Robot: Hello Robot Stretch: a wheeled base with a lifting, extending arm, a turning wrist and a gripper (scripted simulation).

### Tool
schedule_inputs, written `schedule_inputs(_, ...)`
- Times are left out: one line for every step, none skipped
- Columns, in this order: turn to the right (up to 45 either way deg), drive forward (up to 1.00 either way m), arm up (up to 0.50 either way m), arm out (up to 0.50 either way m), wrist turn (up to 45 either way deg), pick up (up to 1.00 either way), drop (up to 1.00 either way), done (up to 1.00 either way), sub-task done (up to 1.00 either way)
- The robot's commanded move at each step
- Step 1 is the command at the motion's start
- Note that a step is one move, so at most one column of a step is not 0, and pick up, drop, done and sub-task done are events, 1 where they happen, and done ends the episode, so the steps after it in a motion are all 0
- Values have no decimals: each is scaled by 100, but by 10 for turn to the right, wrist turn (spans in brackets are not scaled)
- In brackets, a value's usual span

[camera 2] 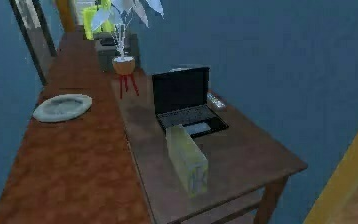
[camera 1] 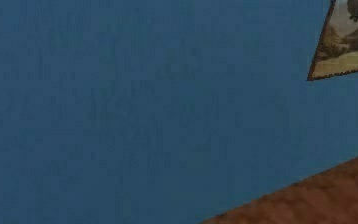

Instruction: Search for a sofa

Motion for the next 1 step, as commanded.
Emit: schedule_inputs(300,0,0,0,0,0,0,0,0)
